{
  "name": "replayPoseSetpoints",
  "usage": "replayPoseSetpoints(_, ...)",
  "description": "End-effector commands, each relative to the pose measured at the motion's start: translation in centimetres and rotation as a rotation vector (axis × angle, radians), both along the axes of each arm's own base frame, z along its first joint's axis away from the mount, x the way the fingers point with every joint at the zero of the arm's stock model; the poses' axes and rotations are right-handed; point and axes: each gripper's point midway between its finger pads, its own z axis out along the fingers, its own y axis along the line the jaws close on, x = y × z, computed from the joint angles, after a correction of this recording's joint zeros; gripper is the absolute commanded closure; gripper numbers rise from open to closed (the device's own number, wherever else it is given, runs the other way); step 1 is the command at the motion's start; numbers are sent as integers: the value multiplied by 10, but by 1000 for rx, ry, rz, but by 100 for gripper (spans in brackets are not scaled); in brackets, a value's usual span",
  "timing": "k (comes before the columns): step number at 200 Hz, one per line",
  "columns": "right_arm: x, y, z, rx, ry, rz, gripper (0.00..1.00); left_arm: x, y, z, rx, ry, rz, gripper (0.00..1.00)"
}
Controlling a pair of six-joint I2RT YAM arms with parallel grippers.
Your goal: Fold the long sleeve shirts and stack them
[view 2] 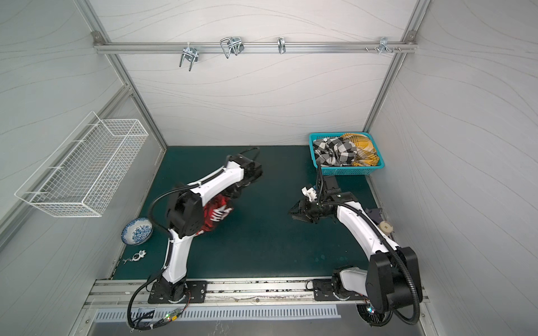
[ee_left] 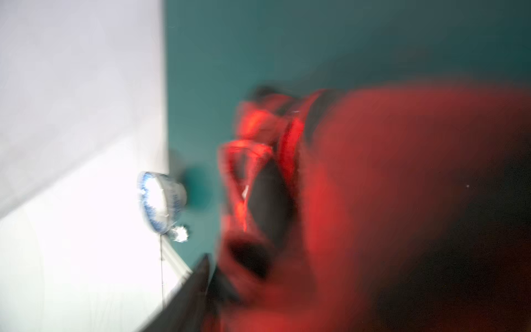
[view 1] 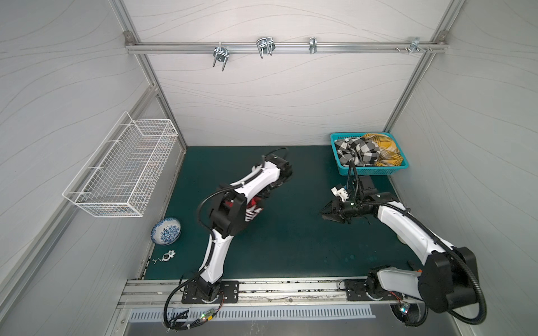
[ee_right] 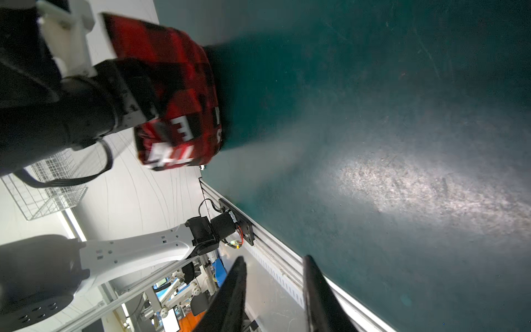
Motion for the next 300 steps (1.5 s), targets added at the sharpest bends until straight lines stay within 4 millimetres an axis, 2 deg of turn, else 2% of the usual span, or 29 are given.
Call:
replayPoseSetpoints(1, -3, 0, 25, 103, -32, -8, 58, -18, -108, 14, -274, -64, -87, 1)
replayPoseSetpoints(10, -2, -3, 34, 112, -43, -29, 57, -32, -145, 22, -387, -43, -105, 1)
replayPoseSetpoints(18, -1, -6, 40, 113, -44, -56, 56, -39, -166, 29, -468, -31, -113, 1)
replayPoseSetpoints(26, -3, -8, 46, 111, -62, -72, 55, -42, -172, 37, -513, -34, -109, 2)
replayPoseSetpoints(37, -7, -10, 51, 86, -84, -82, 52, -38, -163, 52, -544, -63, -110, 3)
replayPoseSetpoints(56, -12, -3, 41, 2, -82, -57, 50, -20, -109, 66, -598, -101, -25, 11)
replayPoseSetpoints(61, -13, 1, 36, -20, -66, -41, 51, -17, -94, 63, -630, -96, 2, 14)
replayPoseSetpoints(82, -12, 27, 23, -87, -17, 41, 51, -14, -25, 30, -780, -55, 148, 33)
replayPoseSetpoints(103, -2, 59, 17, -165, -45, 121, 48, -10, 34, 5, -860, -58, 248, 44)
replayPoseSetpoints(117, 6, 83, 9, -205, -39, 195, 49, -7, 59, -12, -879, -50, 286, 50)
replayPoseSetpoints(132, 18, 105, -3, -242, -35, 243, 52, 0, 69, -33, -915, -29, 320, 58)
replayPoseSetpoints(160, 37, 146, -29, -261, -21, 309, 56, 20, 60, -65, -954, 44, 329, 73)
replayPoseSetpoints(185, 43, 170, -61, -299, 16, 354, 61, 28, 47, -87, -989, 92, 348, 77)
replayPoseSetpoints(208, 40, 175, -88, -304, 74, 362, 62, 15, 31, -102, -1005, 133, 349, 78)
replayPoseSetpoints(228, 37, 165, -95, -332, 100, 357, 64, -9, 8, -110, -1017, 196, 327, 80)
replayPoseSetpoints(236, 36, 157, -94, -348, 101, 349, 64, -21, -4, -108, -1011, 214, 300, 80)
replayPoseSetpoints(252, 38, 135, -78, -373, 68, 318, 64, -44, -22, -101, -1019, 241, 262, 80)
replayPoseSetpoints(266, 42, 116, -61, -390, 33, 294, 62, -52, -31, -86, -1059, 239, 261, 75)
replayPoseSetpoints(282, 49, 98, -49, -418, -14, 281, 58, -39, -25, -59, -1084, 181, 259, 58)
replayPoseSetpoints(300, 57, 88, -51, -439, -19, 306, 56, -7, -12, -29, -1133, 101, 265, 55)
